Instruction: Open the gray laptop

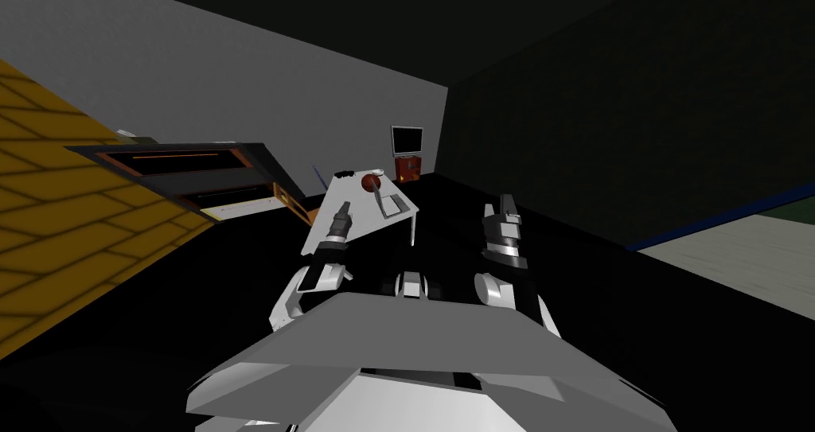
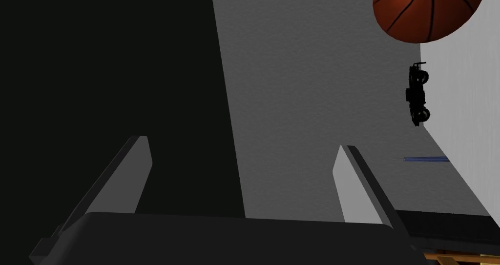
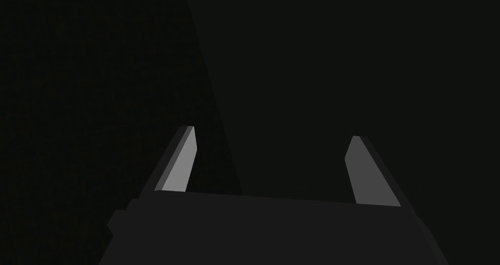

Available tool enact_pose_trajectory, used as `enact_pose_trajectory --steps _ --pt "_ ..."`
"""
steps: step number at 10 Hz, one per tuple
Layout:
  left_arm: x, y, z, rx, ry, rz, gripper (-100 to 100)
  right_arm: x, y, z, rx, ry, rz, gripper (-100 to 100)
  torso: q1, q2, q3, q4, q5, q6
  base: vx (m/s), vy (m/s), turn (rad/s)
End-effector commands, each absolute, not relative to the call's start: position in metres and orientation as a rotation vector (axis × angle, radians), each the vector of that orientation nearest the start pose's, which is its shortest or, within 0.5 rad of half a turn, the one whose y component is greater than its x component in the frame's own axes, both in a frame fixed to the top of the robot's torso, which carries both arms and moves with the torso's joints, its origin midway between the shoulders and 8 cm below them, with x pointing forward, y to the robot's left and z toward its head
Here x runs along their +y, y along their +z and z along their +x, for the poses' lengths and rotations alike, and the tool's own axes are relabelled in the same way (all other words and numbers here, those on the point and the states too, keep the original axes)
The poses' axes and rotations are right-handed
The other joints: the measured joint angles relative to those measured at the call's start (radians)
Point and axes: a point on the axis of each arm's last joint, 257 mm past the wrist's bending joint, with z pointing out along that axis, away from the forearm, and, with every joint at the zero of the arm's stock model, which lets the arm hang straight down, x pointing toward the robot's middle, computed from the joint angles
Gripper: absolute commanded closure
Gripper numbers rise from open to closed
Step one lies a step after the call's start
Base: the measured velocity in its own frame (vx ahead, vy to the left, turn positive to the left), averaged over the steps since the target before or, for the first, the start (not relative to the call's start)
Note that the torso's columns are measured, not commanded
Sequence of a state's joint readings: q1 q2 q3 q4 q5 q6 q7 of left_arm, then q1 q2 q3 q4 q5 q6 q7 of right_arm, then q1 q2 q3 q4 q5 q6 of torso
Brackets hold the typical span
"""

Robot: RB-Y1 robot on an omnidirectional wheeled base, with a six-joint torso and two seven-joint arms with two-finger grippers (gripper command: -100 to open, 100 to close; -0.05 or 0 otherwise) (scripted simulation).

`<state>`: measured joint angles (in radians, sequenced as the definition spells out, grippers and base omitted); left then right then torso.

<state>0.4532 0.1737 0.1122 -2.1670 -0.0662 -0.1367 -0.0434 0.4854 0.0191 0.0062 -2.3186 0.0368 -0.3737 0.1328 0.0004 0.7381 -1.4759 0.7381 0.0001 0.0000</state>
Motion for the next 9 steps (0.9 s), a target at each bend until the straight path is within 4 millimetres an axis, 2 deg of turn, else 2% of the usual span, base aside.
enact_pose_trajectory --steps 1,9 --pt "0.341 -0.095 0.412 1.107 -0.891 -0.810 -100 -0.277 0.022 0.358 0.702 1.149 0.656 0 0.000 0.000 0.000 0.000 0.000 0.000 0.089 -0.077 -0.037" --pt "0.370 -0.122 0.425 1.261 -0.695 -0.794 -100 -0.277 0.022 0.358 0.702 1.149 0.656 0 0.000 -0.001 -0.001 0.000 0.000 0.000 0.090 -0.069 -0.024"
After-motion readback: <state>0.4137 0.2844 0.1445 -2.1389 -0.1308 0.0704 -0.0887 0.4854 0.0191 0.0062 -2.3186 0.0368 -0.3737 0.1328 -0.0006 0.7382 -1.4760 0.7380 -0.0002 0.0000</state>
